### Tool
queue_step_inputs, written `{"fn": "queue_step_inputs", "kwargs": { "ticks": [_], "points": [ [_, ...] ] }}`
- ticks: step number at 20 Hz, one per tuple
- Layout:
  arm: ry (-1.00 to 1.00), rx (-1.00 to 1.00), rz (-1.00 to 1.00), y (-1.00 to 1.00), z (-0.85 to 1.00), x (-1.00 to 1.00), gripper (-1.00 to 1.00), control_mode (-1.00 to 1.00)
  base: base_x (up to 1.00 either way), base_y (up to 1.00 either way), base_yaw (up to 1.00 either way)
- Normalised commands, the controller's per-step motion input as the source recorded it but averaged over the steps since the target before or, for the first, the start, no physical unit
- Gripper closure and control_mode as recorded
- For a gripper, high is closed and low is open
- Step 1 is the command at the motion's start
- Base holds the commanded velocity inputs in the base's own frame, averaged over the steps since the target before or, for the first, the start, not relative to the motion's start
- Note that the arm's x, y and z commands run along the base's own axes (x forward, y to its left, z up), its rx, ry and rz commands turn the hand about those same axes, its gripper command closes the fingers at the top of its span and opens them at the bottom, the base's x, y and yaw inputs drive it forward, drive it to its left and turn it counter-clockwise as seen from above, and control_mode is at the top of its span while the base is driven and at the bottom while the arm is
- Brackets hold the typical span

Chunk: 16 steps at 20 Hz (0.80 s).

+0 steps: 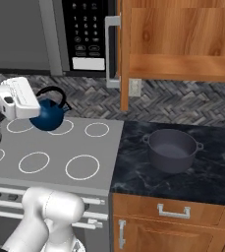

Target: Pick the kettle from the cabinet and place it on a stove burner. Then pick the pot from the counter and place it on another stove burner. Finally, turn both burners on.

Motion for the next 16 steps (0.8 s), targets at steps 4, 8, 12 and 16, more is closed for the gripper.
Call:
{"fn": "queue_step_inputs", "kwargs": {
  "ticks": [4, 8, 12, 16],
  "points": [
    [0.02, 0.00, -0.03, 0.00, -0.33, 0.49, 1.00, -1.00, 0.00, 0.00, 0.00],
    [0.01, 0.00, -0.02, 0.00, -0.33, 0.46, 1.00, -1.00, 0.00, 0.00, 0.00],
    [0.00, 0.00, -0.02, 0.00, -0.34, 0.44, 1.00, -1.00, 0.00, 0.00, 0.00],
    [0.00, 0.00, -0.02, 0.00, -0.28, 0.34, 1.00, -1.00, 0.00, 0.00, 0.00]
  ]
}}
